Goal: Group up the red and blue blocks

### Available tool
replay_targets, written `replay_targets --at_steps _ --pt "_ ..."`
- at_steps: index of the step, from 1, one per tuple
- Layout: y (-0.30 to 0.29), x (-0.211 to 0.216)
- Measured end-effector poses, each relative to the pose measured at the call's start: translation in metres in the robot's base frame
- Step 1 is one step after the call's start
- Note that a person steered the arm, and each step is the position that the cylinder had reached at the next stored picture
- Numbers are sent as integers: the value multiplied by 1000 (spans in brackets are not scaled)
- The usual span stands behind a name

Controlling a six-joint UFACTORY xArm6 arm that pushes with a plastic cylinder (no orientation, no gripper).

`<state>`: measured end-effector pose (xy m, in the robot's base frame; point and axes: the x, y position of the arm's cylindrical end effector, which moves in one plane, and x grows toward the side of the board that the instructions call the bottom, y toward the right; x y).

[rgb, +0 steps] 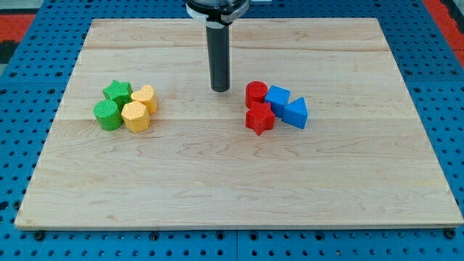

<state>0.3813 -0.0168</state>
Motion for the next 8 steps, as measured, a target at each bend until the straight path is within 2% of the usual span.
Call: replay_targets --at_steps 2,4,6,8 --pt "39 26" --pt "13 42" --pt "23 95" --pt "56 76"
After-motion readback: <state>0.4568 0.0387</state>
